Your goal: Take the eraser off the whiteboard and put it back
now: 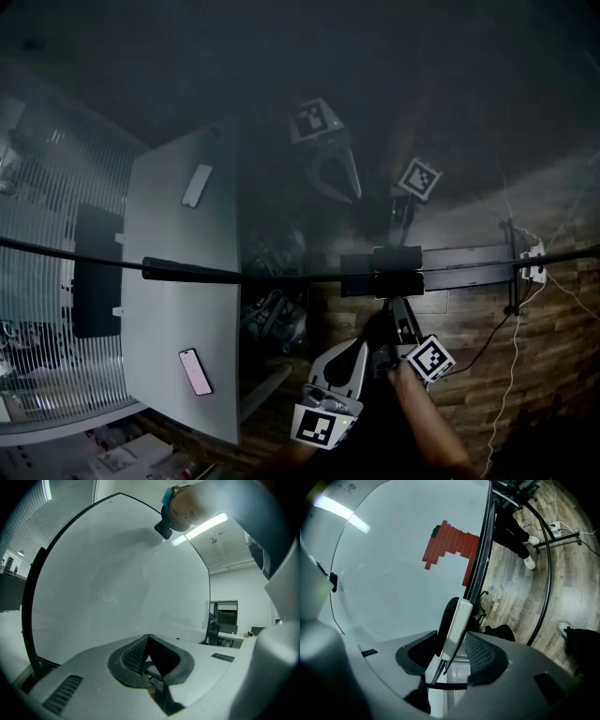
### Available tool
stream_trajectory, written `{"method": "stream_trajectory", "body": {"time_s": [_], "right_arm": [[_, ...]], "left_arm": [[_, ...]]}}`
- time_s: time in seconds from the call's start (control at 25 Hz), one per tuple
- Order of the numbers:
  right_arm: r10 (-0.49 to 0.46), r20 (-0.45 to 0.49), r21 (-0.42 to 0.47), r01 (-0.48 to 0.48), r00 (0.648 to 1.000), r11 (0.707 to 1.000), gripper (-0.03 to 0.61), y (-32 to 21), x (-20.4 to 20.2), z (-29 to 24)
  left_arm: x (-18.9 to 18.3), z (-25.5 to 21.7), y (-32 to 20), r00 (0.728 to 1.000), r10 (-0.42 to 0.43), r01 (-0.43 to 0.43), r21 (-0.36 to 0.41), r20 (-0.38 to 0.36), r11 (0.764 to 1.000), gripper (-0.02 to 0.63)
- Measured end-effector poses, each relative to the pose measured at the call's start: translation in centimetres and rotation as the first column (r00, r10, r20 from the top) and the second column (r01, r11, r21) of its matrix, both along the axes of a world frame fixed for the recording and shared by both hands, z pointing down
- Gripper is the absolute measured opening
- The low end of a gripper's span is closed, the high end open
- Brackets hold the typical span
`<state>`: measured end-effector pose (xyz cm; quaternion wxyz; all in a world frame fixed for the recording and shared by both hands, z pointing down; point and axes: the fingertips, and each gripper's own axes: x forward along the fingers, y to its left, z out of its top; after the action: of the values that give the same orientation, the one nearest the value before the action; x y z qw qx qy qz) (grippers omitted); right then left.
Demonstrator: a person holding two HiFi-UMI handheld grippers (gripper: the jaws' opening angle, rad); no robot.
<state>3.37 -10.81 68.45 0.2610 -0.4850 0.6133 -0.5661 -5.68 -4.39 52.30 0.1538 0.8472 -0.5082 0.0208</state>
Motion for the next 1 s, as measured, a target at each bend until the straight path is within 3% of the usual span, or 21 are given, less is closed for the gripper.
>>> {"method": "stream_trajectory", "body": {"time_s": [0.8, 0.84, 0.92, 1.0], "right_arm": [[-0.031, -0.051, -0.004, 0.031, 0.998, 1.0, 0.183, 3.2, 0.3, -2.2], [-0.033, -0.065, -0.007, 0.033, 0.997, 0.999, 0.175, 3.5, 0.4, -2.5], [-0.044, -0.134, -0.009, 0.043, 0.99, 0.999, 0.087, 4.2, 0.8, -3.1], [-0.053, -0.178, -0.01, 0.052, 0.983, 0.999, 0.042, 4.7, 1.0, -3.7]], "left_arm": [[-0.1, -3.0, 1.8, 0.998, -0.022, 0.028, 0.098, -0.058, 0.995, 0.006], [-0.1, -3.4, 2.0, 0.998, -0.024, 0.03, 0.106, -0.063, 0.994, 0.006], [-0.2, -4.0, 2.4, 0.997, -0.024, 0.032, 0.117, -0.068, 0.993, 0.007], [-0.3, -4.5, 3.0, 0.997, -0.022, 0.03, 0.12, -0.068, 0.992, 0.006]]}}
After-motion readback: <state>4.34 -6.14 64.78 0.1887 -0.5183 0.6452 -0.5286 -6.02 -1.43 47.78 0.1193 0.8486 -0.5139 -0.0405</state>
